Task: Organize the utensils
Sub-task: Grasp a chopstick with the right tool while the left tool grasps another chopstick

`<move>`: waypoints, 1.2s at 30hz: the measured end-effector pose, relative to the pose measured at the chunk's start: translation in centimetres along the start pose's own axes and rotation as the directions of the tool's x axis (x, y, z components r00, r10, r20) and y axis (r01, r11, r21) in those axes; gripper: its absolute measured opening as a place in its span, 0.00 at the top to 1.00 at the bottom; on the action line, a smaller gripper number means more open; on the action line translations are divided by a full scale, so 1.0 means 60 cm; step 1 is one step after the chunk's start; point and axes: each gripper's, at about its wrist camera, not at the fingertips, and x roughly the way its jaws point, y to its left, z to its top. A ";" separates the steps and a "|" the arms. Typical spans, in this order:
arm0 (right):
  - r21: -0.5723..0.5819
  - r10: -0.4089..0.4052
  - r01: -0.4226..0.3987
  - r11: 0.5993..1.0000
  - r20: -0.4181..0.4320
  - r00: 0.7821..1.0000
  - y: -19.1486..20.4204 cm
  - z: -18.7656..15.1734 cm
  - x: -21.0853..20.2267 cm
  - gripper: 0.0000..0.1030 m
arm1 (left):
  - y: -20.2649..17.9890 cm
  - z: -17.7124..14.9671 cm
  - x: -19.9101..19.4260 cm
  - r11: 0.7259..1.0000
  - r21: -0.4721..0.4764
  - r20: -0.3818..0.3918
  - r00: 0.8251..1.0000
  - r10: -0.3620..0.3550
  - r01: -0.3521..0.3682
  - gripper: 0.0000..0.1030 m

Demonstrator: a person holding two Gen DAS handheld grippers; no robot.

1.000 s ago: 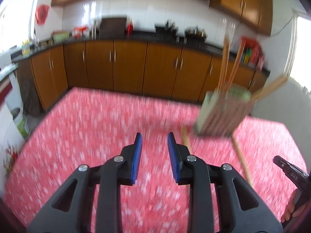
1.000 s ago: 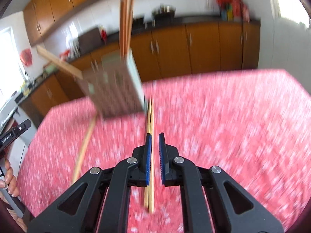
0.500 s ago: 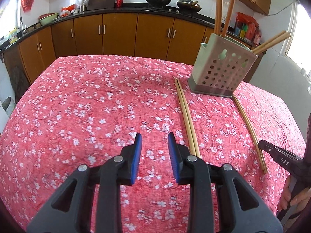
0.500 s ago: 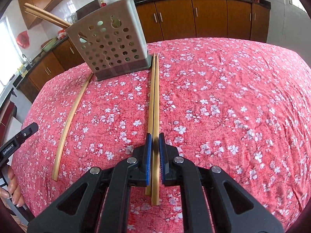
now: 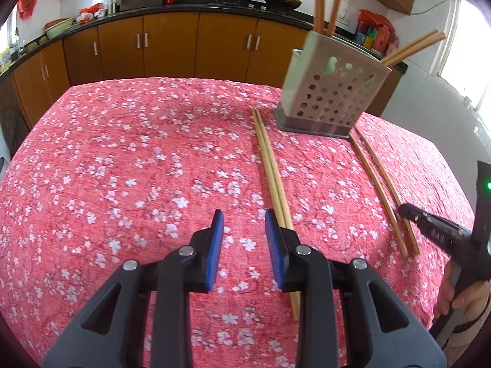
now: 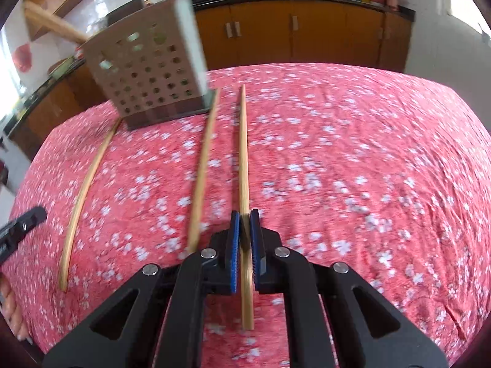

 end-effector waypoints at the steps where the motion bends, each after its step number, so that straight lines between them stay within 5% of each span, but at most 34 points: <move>1: 0.021 -0.009 0.009 1.000 0.004 1.000 -0.009 0.002 -0.002 0.92 | -0.005 -0.001 0.002 1.000 0.010 -0.005 1.000 -0.012 0.012 0.72; 9: 0.013 -0.026 0.026 1.000 0.012 1.000 -0.020 0.000 -0.004 0.92 | -0.039 -0.012 0.026 0.996 0.073 -0.056 0.998 -0.039 0.043 0.76; 24: -0.017 -0.020 0.021 1.000 0.017 1.000 -0.008 -0.012 -0.010 0.92 | -0.045 -0.016 0.049 0.993 0.106 -0.065 0.996 0.062 -0.055 0.80; 27: -0.028 -0.019 0.019 0.999 0.021 1.000 -0.008 -0.014 -0.011 0.92 | -0.047 -0.017 0.053 0.990 0.110 -0.053 0.994 0.094 -0.088 0.90; 36: -0.002 -0.053 0.054 0.999 0.032 0.998 -0.041 -0.004 -0.011 0.92 | 0.046 0.008 0.053 0.991 -0.008 -0.056 0.989 0.136 -0.136 0.92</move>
